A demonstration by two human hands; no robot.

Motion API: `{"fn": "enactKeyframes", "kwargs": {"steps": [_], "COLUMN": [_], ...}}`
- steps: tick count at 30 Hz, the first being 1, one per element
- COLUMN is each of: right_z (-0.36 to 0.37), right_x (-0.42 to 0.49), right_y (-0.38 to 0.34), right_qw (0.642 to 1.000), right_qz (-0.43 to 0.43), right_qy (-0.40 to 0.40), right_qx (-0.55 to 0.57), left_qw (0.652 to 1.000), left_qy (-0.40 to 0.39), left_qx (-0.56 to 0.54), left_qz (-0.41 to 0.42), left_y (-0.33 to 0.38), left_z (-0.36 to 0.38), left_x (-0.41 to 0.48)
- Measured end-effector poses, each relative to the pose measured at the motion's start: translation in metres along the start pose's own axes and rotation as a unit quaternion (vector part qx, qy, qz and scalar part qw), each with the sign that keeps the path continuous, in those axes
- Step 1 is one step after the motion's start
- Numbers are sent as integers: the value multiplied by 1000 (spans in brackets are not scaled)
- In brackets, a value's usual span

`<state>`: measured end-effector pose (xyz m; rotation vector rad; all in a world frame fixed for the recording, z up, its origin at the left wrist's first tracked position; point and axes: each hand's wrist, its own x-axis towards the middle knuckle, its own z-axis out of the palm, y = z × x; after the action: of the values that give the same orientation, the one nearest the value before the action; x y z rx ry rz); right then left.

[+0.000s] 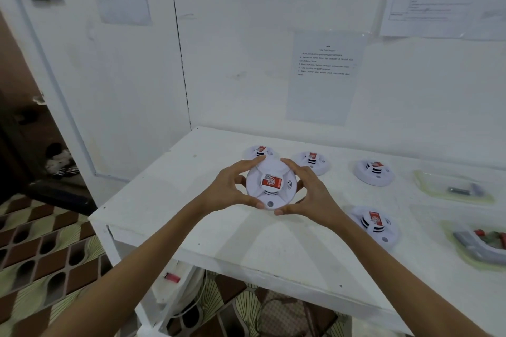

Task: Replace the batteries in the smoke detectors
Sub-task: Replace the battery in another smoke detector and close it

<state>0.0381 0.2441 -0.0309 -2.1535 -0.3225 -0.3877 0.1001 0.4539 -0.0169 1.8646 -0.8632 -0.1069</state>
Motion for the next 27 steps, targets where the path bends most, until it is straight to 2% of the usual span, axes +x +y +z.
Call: {"fn": "enactKeyframes", "kwargs": {"steps": [27], "right_z": [-2], "right_x": [-11], "right_y": [-9], "right_qw": [1000], "right_qz": [8], "right_qy": [8], "right_qx": [-11], "left_qw": [1000], "left_qy": [1], "left_qx": [6], "left_qz": [6], "left_y": [4], "left_z": [3], "left_x": [-7]}}
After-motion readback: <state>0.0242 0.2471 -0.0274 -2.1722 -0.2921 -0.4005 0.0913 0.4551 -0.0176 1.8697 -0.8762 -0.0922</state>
